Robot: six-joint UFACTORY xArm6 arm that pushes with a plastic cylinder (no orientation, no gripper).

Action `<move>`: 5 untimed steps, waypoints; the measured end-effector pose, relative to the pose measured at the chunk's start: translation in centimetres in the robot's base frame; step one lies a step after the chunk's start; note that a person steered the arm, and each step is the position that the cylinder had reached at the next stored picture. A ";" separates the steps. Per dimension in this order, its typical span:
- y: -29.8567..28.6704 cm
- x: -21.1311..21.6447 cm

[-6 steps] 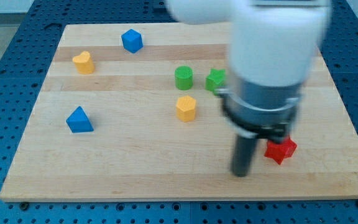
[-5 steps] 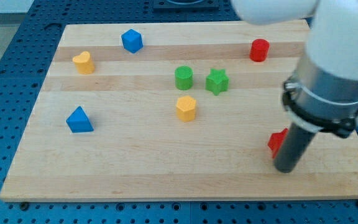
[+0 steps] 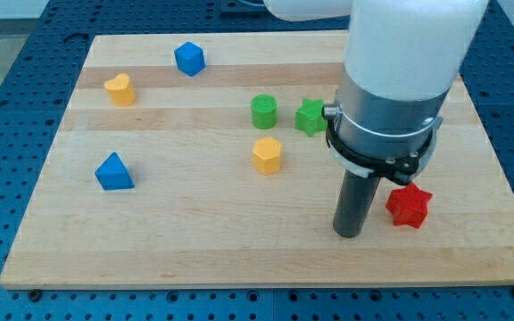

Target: Move the red star towards right

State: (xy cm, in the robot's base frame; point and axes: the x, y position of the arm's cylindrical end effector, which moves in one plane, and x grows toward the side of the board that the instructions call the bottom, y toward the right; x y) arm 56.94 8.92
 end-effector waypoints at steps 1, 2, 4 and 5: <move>4.1 3.0; 7.0 4.9; 10.6 -2.9; 8.6 -3.5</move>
